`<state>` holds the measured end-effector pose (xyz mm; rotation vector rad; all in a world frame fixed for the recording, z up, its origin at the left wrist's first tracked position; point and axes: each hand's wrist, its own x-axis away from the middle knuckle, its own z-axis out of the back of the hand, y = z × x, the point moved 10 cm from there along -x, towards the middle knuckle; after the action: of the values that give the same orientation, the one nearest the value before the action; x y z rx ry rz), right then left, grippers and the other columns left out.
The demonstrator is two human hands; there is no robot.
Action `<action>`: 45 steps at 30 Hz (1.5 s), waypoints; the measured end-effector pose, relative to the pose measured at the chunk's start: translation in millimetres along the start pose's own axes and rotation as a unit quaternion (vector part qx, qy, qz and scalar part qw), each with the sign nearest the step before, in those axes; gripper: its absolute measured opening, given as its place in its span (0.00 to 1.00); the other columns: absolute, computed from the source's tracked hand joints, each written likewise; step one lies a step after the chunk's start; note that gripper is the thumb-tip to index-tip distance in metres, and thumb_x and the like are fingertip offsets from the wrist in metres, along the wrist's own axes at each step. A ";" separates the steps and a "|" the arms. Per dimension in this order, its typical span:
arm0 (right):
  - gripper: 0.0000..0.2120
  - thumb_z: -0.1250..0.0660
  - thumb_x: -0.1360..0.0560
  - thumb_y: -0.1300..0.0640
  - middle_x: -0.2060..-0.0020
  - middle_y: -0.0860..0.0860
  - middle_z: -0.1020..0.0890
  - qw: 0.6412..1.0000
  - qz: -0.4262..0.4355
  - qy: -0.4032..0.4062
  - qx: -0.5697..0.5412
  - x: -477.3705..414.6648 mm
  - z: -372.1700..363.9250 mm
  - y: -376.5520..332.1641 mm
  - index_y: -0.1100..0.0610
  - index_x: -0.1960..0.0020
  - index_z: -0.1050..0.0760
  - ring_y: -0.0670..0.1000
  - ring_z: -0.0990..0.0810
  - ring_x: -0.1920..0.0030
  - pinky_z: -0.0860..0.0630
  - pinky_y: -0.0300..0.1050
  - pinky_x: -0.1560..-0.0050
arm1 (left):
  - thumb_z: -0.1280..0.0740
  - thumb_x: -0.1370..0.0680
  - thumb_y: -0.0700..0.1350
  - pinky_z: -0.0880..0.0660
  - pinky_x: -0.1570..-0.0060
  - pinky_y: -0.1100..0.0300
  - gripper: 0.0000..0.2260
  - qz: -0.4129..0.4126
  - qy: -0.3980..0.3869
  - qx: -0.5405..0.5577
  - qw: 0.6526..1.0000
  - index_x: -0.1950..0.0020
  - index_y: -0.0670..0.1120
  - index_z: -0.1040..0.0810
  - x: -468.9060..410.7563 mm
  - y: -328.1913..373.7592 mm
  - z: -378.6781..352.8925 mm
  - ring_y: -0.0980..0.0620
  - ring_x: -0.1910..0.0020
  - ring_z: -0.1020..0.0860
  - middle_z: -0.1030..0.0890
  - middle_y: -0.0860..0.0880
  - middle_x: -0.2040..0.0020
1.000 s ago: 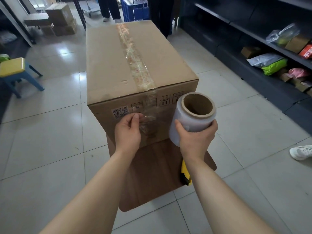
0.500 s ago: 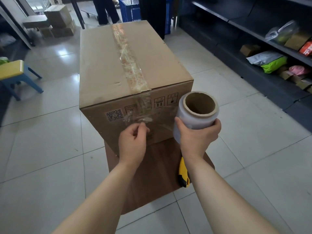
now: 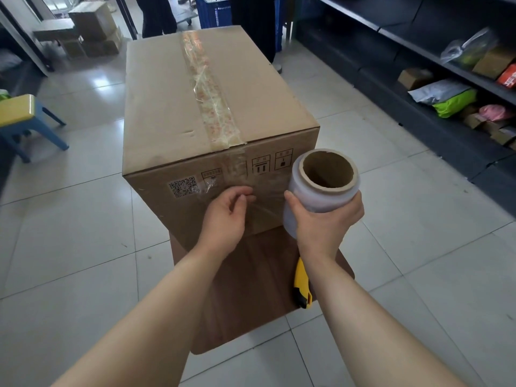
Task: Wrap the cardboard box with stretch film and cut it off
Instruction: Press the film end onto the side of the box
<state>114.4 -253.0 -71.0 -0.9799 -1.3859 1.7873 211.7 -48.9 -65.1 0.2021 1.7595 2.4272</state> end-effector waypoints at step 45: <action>0.46 0.20 0.37 0.53 0.34 0.50 0.33 0.998 0.003 -0.054 -0.041 -7.0 2.8 -1.0 0.54 0.27 0.41 0.45 0.30 0.35 0.30 0.22 0.44 | 0.45 0.17 0.44 0.30 0.58 0.67 0.13 -0.008 0.100 -0.059 0.993 0.54 0.47 0.23 -0.4 6.7 8.0 0.52 0.54 0.20 0.16 0.50 0.58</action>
<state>115.5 -260.1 -68.4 -0.9437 -1.5349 1.8238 213.4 -43.7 -56.2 -0.0711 1.6749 2.6103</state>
